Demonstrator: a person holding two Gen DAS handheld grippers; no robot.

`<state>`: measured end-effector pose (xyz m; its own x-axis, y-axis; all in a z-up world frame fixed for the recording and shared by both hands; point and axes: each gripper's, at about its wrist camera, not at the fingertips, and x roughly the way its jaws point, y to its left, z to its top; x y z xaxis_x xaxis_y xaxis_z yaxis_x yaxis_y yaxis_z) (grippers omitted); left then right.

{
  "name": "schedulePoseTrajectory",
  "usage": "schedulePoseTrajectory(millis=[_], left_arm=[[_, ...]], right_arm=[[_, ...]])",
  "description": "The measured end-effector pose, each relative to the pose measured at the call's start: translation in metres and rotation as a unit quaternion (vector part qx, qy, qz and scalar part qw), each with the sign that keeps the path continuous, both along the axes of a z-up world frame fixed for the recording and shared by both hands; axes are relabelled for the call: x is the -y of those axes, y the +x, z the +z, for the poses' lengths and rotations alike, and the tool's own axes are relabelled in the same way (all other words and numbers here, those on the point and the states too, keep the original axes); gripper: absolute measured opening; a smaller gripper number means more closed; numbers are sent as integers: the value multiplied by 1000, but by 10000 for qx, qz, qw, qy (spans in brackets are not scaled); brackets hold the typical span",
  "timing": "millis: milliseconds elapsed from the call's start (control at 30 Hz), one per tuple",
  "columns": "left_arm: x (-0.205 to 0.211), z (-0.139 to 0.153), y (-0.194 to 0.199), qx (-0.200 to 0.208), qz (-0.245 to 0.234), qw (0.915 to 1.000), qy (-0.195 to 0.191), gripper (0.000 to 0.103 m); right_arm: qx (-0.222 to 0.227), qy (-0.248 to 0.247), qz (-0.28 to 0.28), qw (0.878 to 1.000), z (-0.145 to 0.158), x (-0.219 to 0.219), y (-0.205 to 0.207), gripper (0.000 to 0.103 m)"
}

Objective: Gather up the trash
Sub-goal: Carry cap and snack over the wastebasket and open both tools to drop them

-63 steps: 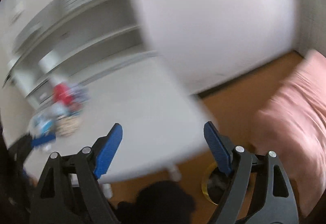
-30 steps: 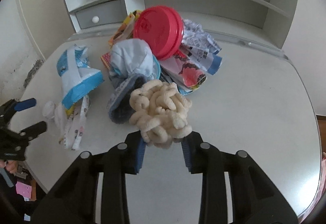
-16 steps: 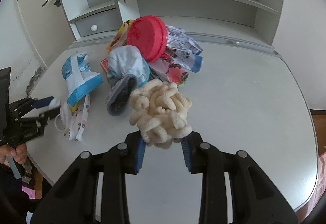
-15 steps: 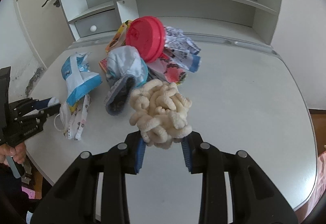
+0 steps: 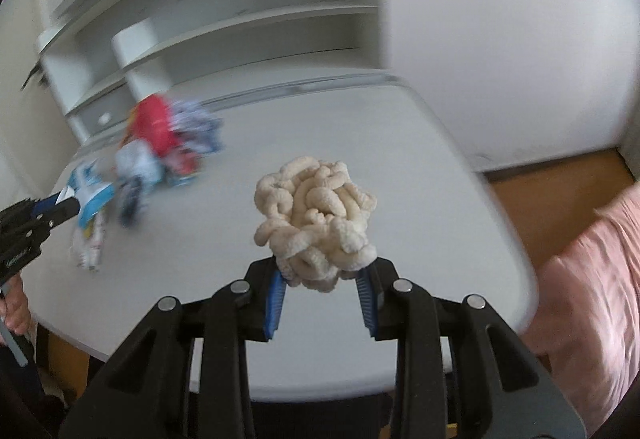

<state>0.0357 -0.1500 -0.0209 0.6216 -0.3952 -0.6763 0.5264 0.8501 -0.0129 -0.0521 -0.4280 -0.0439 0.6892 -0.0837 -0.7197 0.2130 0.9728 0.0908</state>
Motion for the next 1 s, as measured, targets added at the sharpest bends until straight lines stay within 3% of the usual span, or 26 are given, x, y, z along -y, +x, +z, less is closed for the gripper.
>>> schedulePoseTrajectory(millis=[100,200,333,467,633,700,800,1000], left_arm=[[63,0,-15,-42,-703,9975,-108,30],[132,-4,-40,-134,-1466,9888,-248,30],[226,-22,-79,-378,-2442,9684,-333,30],[304,-62,-113,-797,-3102,9471,-205,30],[373,-132,-136,-1308,-3427,9302,142,30],[391,-159,-141,-1355,-3394,9298,440,30],[413,-197,-138,-1978,-3353,9193,575,30],[427,-236,-131,-2375,-3149,9156,778,30]], right_arm=[[9,78,-602,9982,-5,46,-35,31],[-95,194,-1258,9918,-20,94,-70,31],[-341,460,-2081,9764,-54,157,-114,31],[-673,736,-2644,9593,-94,206,-142,31],[-1287,1204,-2856,9420,-155,242,-158,31],[-1568,1386,-2798,9370,-178,245,-159,31],[-1935,1568,-2801,9271,-211,252,-159,31],[-2087,1728,-2752,9224,-228,253,-156,32]])
